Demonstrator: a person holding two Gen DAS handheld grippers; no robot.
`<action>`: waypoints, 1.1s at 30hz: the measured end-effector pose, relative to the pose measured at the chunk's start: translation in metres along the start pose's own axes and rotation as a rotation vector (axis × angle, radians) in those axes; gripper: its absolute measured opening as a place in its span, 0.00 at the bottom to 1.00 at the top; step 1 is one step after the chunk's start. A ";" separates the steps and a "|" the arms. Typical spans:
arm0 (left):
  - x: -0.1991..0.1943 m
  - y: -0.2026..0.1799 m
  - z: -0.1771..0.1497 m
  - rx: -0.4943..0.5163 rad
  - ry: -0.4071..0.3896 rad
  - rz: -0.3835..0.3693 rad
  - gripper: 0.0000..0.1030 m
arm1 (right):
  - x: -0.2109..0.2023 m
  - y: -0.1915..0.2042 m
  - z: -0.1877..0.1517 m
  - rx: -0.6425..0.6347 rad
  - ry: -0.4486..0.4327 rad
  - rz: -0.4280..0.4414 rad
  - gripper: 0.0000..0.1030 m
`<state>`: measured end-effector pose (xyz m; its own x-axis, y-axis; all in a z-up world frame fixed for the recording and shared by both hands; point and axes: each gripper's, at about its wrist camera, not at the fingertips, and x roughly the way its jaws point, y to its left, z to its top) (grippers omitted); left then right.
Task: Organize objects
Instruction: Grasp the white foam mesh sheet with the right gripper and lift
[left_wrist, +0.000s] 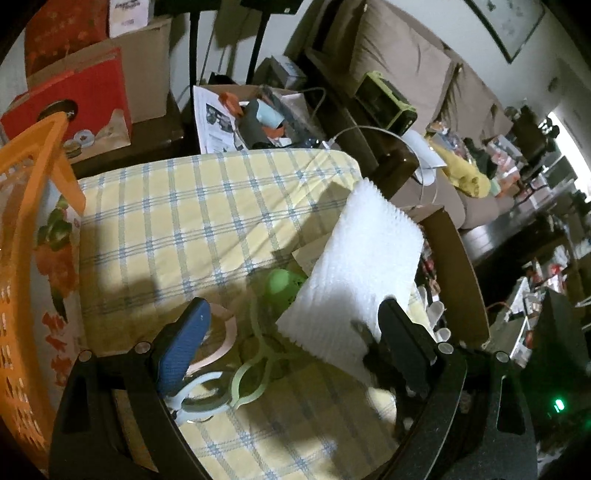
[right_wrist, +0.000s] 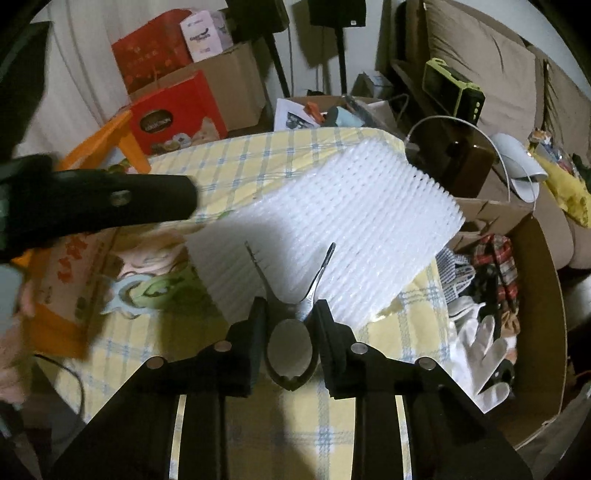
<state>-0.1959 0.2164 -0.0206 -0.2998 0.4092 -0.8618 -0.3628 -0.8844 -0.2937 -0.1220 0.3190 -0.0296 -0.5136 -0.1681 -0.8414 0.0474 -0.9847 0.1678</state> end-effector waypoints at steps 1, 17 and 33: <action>0.002 -0.001 0.000 0.002 0.003 0.000 0.89 | -0.004 0.002 -0.003 -0.004 0.005 0.018 0.25; 0.026 -0.006 0.000 0.027 0.048 0.032 0.80 | -0.018 -0.019 -0.011 0.106 -0.002 0.013 0.46; 0.038 -0.020 -0.003 0.058 0.114 -0.028 0.13 | 0.008 -0.051 0.008 0.312 -0.001 0.126 0.10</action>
<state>-0.1974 0.2486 -0.0486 -0.1876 0.4024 -0.8960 -0.4209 -0.8572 -0.2968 -0.1353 0.3682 -0.0413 -0.5210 -0.2878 -0.8036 -0.1534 -0.8945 0.4199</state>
